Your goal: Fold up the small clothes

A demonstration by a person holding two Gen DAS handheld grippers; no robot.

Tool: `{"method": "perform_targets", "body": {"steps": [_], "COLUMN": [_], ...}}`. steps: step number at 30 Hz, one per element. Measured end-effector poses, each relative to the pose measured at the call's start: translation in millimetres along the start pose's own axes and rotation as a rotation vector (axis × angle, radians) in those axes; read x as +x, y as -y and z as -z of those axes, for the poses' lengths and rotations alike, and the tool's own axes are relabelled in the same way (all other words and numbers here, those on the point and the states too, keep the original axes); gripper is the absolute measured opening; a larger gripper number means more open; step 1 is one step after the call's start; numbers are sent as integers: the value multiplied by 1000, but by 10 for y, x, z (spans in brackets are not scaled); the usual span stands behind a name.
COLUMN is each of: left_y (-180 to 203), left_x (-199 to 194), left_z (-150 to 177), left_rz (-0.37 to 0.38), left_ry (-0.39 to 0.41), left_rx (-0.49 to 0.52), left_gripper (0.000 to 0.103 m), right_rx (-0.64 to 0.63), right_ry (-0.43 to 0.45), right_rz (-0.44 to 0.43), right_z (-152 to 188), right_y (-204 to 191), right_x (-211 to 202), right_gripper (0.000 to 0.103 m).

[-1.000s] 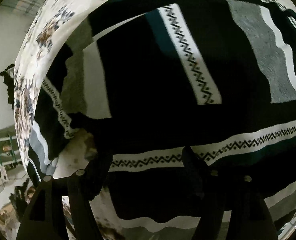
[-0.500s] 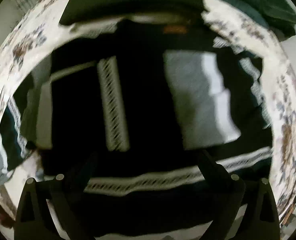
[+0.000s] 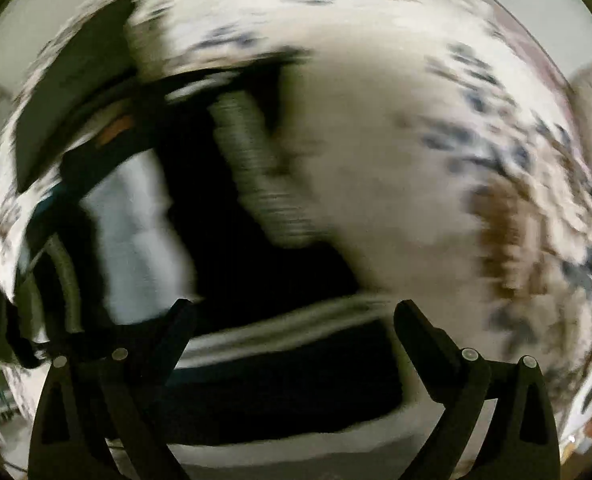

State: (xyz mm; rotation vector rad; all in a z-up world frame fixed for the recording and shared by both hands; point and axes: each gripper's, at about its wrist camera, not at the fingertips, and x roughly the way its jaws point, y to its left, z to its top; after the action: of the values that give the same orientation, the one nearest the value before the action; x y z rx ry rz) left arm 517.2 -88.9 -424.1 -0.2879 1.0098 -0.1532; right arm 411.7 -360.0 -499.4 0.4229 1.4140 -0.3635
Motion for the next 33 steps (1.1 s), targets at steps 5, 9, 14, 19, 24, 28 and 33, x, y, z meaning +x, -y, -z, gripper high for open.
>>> {"method": "perform_targets", "body": {"steps": [5, 9, 14, 19, 24, 28, 33], "left_y": [1253, 1627, 1325, 331, -849, -1364, -1519], "left_x": [846, 1110, 790, 231, 161, 219, 269], "left_z": [489, 818, 999, 1441, 2065, 2282, 2300], "left_rz": [62, -7, -92, -342, -620, -563, -492], "left_ry": [-167, -247, -214, -168, -295, -292, -258], "left_rx": [113, 165, 177, 150, 65, -102, -224], "left_gripper": [9, 20, 79, 80, 80, 103, 103], "right_rx": [106, 148, 159, 69, -68, -38, -45], "right_ry": [-41, -69, -114, -173, -191, -277, -278], "right_rz": [-1, -58, -186, -391, -545, -629, -576], "right_z": [-68, -139, -233, -427, -726, -952, -1120], "right_y": [1026, 1577, 1850, 1426, 417, -245, -659], "right_x": [-16, -21, -57, -76, 24, 445, 733], "right_gripper": [101, 101, 91, 64, 72, 72, 2]}}
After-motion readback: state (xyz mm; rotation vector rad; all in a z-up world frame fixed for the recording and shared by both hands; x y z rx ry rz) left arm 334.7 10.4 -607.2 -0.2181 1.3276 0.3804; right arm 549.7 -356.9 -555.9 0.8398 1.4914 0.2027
